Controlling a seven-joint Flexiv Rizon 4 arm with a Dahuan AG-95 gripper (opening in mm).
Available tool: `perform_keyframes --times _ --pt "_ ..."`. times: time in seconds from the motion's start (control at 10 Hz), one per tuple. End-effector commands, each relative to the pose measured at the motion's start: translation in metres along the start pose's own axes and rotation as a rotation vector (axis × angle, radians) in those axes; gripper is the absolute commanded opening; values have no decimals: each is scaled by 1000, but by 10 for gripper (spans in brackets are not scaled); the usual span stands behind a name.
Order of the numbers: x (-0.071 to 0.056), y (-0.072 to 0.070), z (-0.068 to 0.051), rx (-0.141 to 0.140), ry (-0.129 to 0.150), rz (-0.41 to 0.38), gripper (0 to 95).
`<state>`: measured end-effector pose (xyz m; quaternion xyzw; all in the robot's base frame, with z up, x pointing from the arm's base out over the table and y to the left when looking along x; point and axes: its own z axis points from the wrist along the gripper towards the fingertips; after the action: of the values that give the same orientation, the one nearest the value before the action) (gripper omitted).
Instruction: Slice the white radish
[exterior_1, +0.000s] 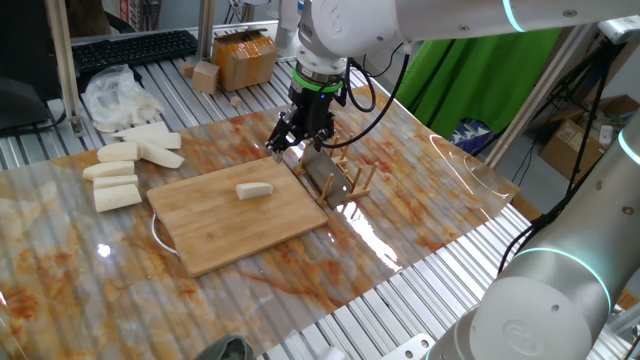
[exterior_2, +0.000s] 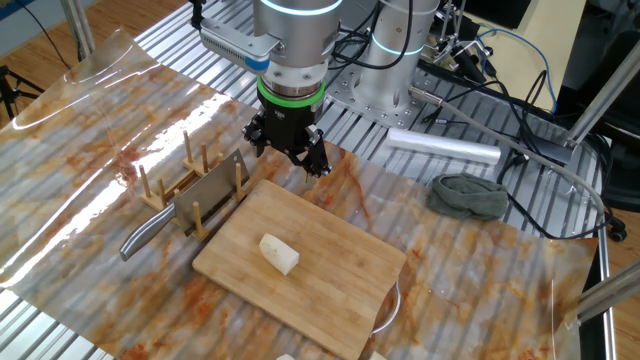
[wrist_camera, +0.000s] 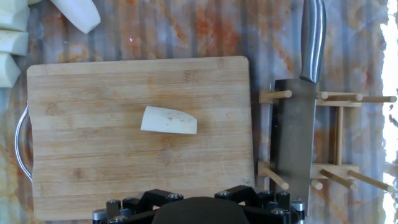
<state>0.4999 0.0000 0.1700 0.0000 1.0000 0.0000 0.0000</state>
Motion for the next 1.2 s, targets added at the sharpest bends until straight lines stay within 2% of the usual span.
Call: perform_keyframes --times 0.1,1.0,1.1,1.2 --pt "0 0 0 -124 -5 160 0" --pt "0 0 0 -120 -3 158 0" --pt "0 0 0 -115 -4 154 0" --pt "0 0 0 -97 -2 150 0"
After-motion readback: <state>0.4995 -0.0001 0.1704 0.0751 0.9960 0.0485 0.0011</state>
